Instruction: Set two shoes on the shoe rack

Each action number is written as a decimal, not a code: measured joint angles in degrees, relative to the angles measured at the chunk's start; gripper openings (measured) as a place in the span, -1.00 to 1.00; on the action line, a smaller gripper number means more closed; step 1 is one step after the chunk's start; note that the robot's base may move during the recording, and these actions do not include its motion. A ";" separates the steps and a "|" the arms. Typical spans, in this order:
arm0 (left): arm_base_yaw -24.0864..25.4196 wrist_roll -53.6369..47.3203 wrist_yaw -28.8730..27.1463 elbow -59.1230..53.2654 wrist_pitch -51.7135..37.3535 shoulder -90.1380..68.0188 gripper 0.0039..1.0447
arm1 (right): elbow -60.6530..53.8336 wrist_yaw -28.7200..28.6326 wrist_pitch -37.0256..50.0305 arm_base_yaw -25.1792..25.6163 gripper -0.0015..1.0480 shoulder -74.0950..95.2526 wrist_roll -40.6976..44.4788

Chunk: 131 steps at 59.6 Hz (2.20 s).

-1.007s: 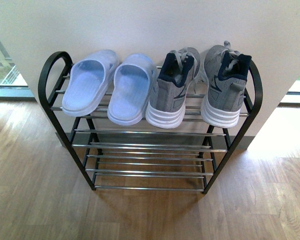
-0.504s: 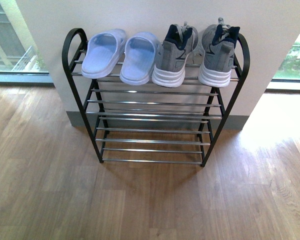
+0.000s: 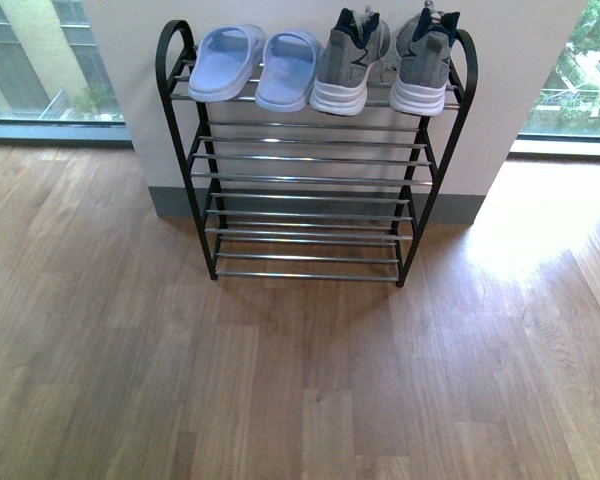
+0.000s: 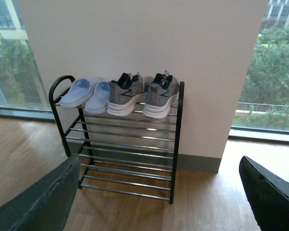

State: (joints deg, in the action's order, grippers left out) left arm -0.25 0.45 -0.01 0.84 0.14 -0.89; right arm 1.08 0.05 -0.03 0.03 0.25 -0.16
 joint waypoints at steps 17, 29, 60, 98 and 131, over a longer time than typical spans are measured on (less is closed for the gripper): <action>0.00 0.00 0.00 0.00 0.00 0.00 0.83 | 0.00 -0.02 0.00 0.00 0.82 0.00 0.00; 0.00 0.00 -0.02 0.00 0.00 0.00 0.83 | 0.00 -0.02 0.00 0.00 0.82 0.00 0.00; 0.00 0.00 0.00 0.00 -0.02 0.00 0.83 | 0.00 -0.02 0.00 0.00 0.82 0.02 0.00; 0.00 0.02 -0.02 0.00 -0.02 0.00 0.83 | 0.00 -0.04 0.00 0.02 0.82 -0.09 0.00; 0.00 -0.02 0.00 0.00 -0.02 0.00 0.83 | 0.00 -0.02 0.00 0.00 0.82 -0.09 0.00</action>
State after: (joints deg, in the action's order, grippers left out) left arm -0.25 0.43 -0.01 0.84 0.12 -0.89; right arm 1.08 0.03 -0.03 0.03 0.16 -0.16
